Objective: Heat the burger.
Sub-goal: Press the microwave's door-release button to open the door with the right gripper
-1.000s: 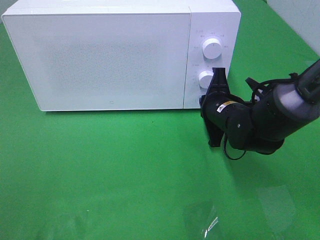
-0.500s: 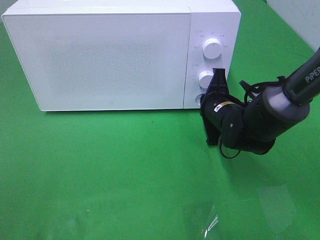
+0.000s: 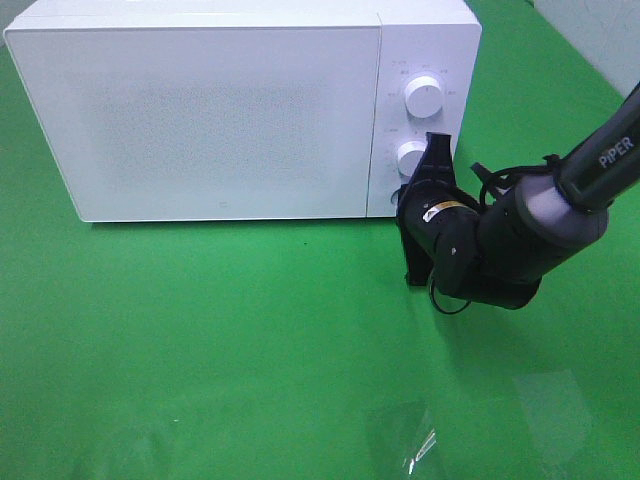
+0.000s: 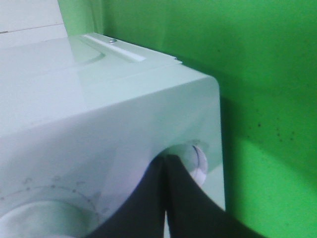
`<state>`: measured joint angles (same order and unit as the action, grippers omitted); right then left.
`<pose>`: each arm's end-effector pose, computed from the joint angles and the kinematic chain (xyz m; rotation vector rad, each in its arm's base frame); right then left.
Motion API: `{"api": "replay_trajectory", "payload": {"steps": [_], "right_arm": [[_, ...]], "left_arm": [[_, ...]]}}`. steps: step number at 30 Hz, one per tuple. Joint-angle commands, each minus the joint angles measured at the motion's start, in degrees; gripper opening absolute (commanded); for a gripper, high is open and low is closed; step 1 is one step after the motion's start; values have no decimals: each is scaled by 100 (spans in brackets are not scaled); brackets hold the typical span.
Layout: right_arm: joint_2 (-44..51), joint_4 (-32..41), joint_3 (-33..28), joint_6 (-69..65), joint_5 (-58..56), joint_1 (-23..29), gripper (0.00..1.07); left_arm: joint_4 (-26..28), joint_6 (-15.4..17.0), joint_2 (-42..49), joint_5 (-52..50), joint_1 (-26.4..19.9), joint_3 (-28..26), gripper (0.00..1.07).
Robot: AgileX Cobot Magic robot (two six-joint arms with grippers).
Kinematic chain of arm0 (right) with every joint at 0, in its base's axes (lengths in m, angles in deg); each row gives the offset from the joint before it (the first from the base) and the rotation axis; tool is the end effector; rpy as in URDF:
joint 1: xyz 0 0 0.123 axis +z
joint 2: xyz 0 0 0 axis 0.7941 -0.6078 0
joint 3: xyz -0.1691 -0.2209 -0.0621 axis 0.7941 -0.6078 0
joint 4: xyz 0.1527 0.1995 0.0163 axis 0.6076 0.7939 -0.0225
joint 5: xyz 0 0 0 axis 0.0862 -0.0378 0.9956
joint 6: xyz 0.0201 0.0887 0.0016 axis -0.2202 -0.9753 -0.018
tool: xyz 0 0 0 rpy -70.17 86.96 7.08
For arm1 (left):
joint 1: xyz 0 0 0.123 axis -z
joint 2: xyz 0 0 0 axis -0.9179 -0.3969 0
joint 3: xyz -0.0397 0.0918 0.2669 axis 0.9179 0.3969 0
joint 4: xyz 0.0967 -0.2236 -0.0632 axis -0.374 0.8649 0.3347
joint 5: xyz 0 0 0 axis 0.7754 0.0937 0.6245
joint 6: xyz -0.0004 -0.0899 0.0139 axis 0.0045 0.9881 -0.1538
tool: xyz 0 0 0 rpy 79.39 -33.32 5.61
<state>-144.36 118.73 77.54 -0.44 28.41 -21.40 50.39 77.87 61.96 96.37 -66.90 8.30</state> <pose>0.3463 0.1620 0.0830 1.4792 1.4329 1.1308 -0.0057 -0.0122 0.2805 0.1184 2.0051 -0.1068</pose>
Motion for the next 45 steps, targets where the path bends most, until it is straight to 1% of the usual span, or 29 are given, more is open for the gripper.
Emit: {"api": "replay_trajectory", "payload": {"steps": [1,2,6,7,9,11,23,27,36,39,42,44,45], "right_arm": [[69,86,430,34,1094,-109,0],[69,258,510,132,1180,-109,0],[-17,458,682,378,1570,-109,0],[-17,458,682,378,1570,-109,0],[-269,350,1008,413,1736,-178,0],[-338,309,1089,401,1776,-172,0],[-332,143,1100,458,1833,-172,0],[-332,138,1043,435,1541,-160,0],[-166,86,693,350,825,40,0],[-40,-52,487,372,435,109,0],[-23,-132,458,372,355,120,0],[109,-206,252,487,155,178,0],[109,-206,252,487,155,178,0]], "left_arm": [[46,11,86,-46,-6,0,100],[46,11,86,-46,-6,0,100],[46,11,86,-46,-6,0,100],[46,11,86,-46,-6,0,100],[46,11,86,-46,-6,0,100],[46,11,86,-46,-6,0,100],[46,11,86,-46,-6,0,100],[46,11,86,-46,-6,0,100],[46,11,86,-46,-6,0,100],[46,11,86,-46,-6,0,100],[46,11,86,-46,-6,0,100],[46,11,86,-46,-6,0,100],[46,11,86,-46,-6,0,100]]}}
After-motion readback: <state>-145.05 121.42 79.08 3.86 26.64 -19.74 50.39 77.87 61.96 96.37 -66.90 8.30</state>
